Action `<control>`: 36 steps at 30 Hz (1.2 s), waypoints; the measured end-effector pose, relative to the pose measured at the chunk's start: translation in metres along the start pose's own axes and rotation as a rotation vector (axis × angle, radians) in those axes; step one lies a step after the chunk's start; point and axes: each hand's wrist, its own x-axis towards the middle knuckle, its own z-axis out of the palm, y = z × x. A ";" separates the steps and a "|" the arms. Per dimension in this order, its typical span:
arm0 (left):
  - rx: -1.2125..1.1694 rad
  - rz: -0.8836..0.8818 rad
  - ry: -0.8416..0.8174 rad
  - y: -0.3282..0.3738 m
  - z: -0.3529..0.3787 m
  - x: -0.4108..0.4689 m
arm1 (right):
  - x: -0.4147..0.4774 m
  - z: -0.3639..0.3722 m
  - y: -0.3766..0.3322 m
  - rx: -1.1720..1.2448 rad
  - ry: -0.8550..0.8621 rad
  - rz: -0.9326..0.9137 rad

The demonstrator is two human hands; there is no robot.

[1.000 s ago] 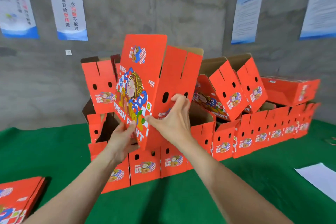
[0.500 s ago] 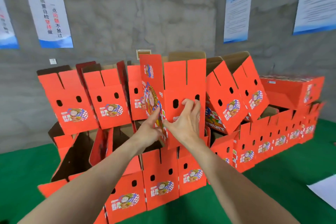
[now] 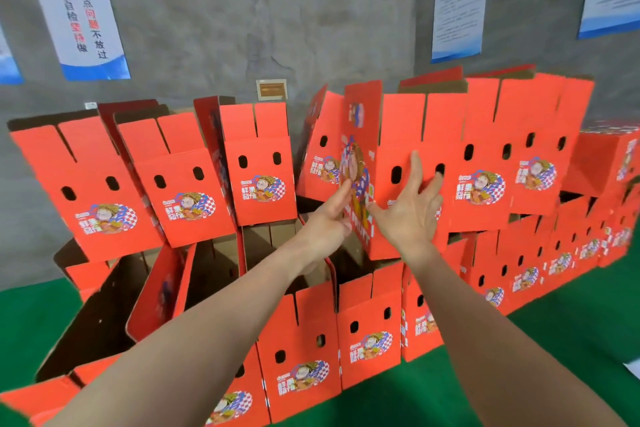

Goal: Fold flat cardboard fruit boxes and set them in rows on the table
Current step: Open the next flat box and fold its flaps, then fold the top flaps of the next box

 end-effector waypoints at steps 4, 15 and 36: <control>-0.016 -0.043 0.001 -0.001 0.001 0.009 | -0.006 0.004 0.003 -0.045 0.087 -0.016; -0.082 -0.171 -0.084 -0.007 0.016 0.004 | -0.021 0.019 0.000 -0.325 -0.118 -0.299; -0.236 -0.238 0.438 -0.039 -0.148 -0.155 | -0.067 0.000 -0.102 -0.161 -0.225 -0.292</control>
